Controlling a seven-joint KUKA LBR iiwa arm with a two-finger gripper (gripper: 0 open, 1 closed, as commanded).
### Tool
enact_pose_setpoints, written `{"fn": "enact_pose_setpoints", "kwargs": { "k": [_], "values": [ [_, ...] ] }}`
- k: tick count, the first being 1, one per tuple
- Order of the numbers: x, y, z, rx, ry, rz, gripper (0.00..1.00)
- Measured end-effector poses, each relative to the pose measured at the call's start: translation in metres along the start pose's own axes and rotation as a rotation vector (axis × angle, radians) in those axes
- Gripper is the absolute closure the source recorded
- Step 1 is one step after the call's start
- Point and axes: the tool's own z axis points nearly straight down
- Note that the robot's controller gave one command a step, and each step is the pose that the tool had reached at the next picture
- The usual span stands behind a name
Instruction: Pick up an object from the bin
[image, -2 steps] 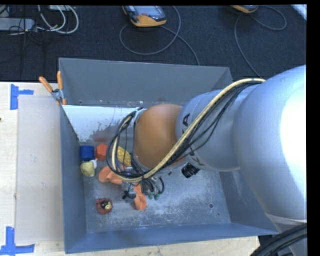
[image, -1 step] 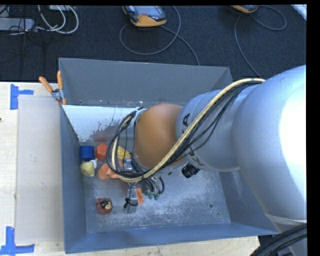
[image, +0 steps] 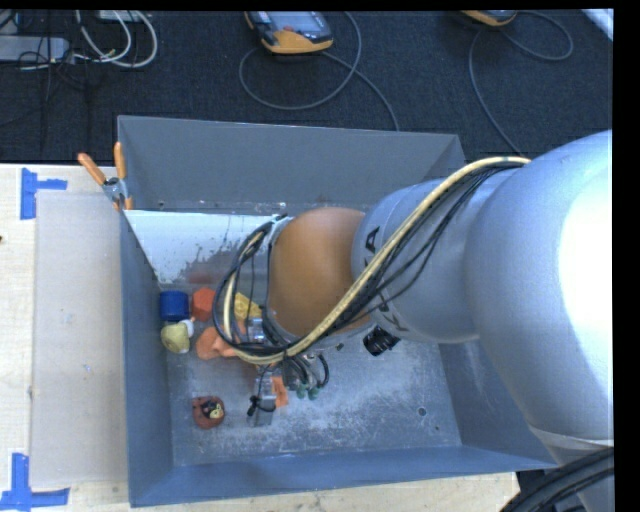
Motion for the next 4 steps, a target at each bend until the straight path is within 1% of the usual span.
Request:
{"fn": "enact_pose_setpoints", "kwargs": {
  "k": [1,2,3,4],
  "values": [
    [-0.01,-0.039,-0.004,-0.002,0.001,-0.006,0.0],
    [-0.051,-0.069,0.027,0.001,-0.006,-0.013,0.0],
    [-0.061,-0.036,0.031,-0.003,0.001,0.036,1.0],
    [-0.061,-0.036,0.031,-0.003,0.001,0.037,1.0]
  ]
}}
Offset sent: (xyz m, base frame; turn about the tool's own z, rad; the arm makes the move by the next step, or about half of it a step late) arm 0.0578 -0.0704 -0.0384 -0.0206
